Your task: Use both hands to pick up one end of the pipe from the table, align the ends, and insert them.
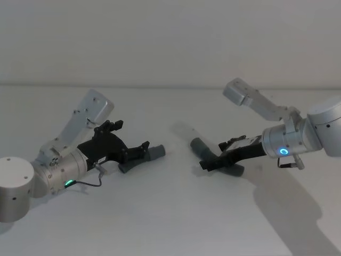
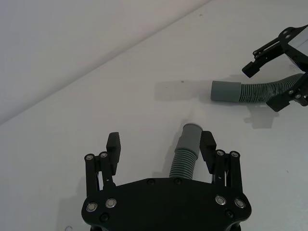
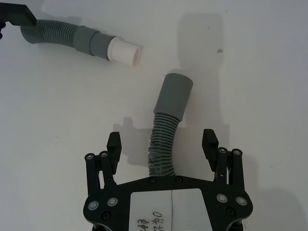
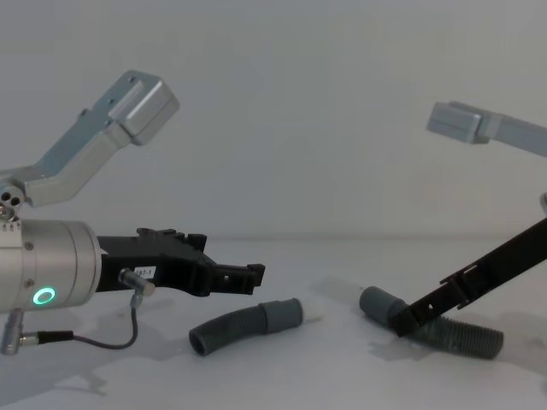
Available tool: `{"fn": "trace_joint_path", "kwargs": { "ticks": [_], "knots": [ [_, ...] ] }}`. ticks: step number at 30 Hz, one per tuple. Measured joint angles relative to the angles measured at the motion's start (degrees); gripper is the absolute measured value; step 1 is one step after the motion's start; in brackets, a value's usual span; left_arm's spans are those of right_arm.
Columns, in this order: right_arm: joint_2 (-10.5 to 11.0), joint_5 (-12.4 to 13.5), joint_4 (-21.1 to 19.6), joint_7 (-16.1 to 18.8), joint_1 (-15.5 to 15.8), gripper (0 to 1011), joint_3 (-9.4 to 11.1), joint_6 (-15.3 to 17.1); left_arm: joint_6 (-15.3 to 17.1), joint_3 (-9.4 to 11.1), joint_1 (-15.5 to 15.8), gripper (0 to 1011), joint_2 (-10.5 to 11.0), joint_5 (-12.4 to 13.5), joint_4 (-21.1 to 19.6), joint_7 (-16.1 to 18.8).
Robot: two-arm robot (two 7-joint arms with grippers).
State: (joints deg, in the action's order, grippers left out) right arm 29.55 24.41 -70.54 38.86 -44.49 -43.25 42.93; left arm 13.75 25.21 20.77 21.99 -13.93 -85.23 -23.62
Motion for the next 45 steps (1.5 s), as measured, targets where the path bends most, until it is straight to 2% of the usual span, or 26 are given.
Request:
{"fn": "trace_joint_path", "kwargs": {
  "ticks": [16,26,31,32,33,35,39,45],
  "knots": [
    [0.1,0.2,0.5,0.6,-0.5,991,-1.0,-0.5,0.0,0.0,0.0,1001,0.0,0.0,0.0,0.0],
    [0.1,0.2,0.6,0.7,-0.5,753,-1.2,-0.9,0.0,0.0,0.0,1001,0.0,0.0,0.0,0.0],
    [0.1,0.3,0.7,0.7,-0.5,598,-1.3,-0.9,0.0,0.0,0.0,1001,0.0,0.0,0.0,0.0],
    [0.1,0.3,0.7,0.7,-0.6,538,-1.3,-0.9,0.0,0.0,0.0,1001,0.0,0.0,0.0,0.0],
    [0.1,0.3,0.7,0.7,-0.6,538,-1.3,-0.9,0.0,0.0,0.0,1001,0.0,0.0,0.0,0.0],
    [0.1,0.3,0.7,0.7,-0.6,472,-1.3,-1.0,0.0,0.0,0.0,1001,0.0,0.0,0.0,0.0],
    [0.1,0.3,0.7,0.7,-0.6,314,-1.3,-1.0,0.0,0.0,0.0,1001,0.0,0.0,0.0,0.0],
    [0.1,0.3,0.7,0.7,-0.6,249,-1.4,-1.0,0.0,0.0,0.0,1001,0.0,0.0,0.0,0.0]
  ]
}}
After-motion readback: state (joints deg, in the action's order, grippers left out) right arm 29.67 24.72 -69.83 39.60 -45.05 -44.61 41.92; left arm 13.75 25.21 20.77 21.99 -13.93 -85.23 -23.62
